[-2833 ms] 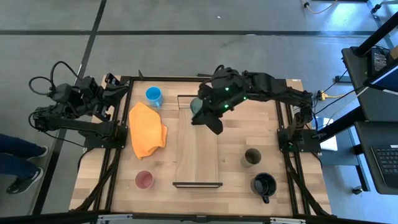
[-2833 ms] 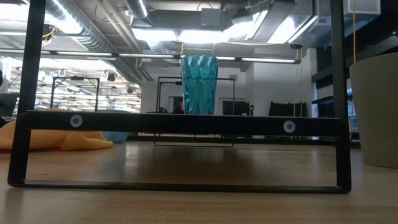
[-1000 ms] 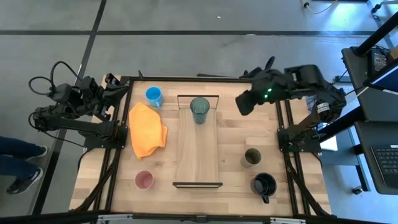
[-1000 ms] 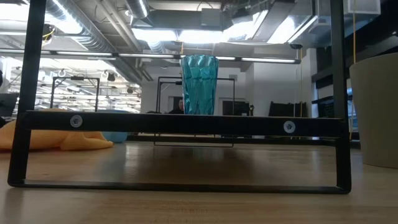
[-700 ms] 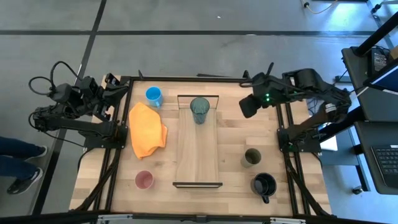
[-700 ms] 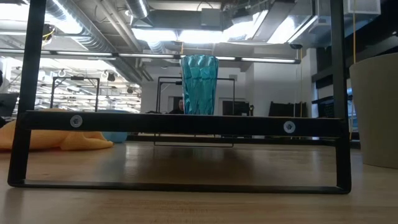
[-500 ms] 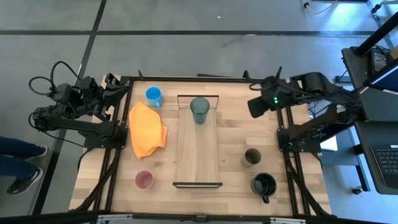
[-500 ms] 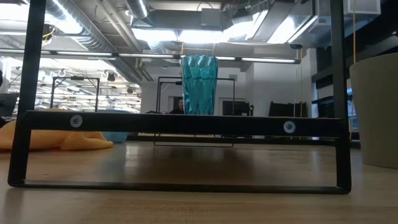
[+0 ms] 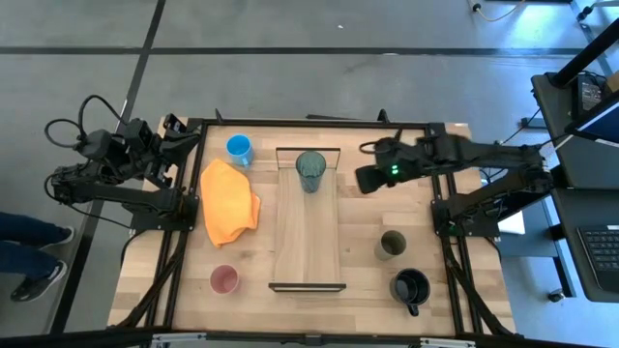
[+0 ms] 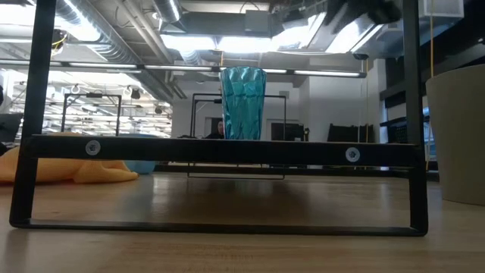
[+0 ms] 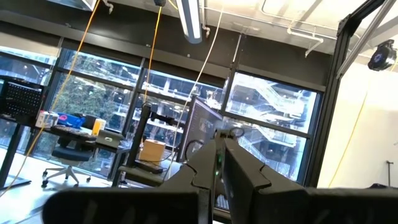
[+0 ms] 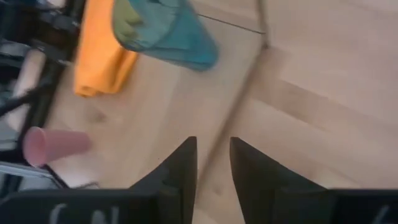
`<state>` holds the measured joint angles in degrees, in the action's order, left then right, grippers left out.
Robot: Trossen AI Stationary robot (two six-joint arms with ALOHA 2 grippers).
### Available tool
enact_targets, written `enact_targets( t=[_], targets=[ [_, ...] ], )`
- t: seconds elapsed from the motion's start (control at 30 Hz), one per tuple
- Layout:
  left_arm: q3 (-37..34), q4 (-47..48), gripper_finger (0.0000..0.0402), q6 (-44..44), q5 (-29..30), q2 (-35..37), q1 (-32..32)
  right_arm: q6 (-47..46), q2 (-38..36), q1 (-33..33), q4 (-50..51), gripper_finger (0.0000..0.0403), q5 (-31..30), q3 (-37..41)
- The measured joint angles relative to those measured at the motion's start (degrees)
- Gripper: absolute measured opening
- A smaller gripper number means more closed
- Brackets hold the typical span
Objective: Stack small to large cups/mugs on shelf
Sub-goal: Put the blue cup on the shelf
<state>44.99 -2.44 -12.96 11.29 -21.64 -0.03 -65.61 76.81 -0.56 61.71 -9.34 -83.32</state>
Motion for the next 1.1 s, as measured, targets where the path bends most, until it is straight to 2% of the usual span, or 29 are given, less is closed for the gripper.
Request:
enact_targets(
  t=[0.13, 0.23, 0.67, 0.9, 1.1],
  targets=[
    [0.0, 0.0, 0.0022, 0.0, 0.0, 0.0, 0.0, -0.1, 2.3, 0.0, -12.3, 0.0097, 1.1, 3.8],
    [0.0, 0.0, 0.0022, 0.0, 0.0, 0.0, 0.0, -0.1, 4.5, 0.0, -17.9, 0.0097, 1.9, 5.3],
    [0.0, 0.0, 0.0022, 0.0, 0.0, 0.0, 0.0, -0.1, 14.8, 0.1, -31.5, 0.0097, 4.0, 5.7],
    [0.0, 0.0, 0.0022, 0.0, 0.0, 0.0, 0.0, -0.3, 18.4, 0.5, -35.0, 0.0097, 3.3, 5.7],
    [0.0, 0.0, 0.0022, 0.0, 0.0, 0.0, 0.0, -0.1, 18.5, 1.9, -35.4, 0.0091, 1.1, 5.7]
  ],
)
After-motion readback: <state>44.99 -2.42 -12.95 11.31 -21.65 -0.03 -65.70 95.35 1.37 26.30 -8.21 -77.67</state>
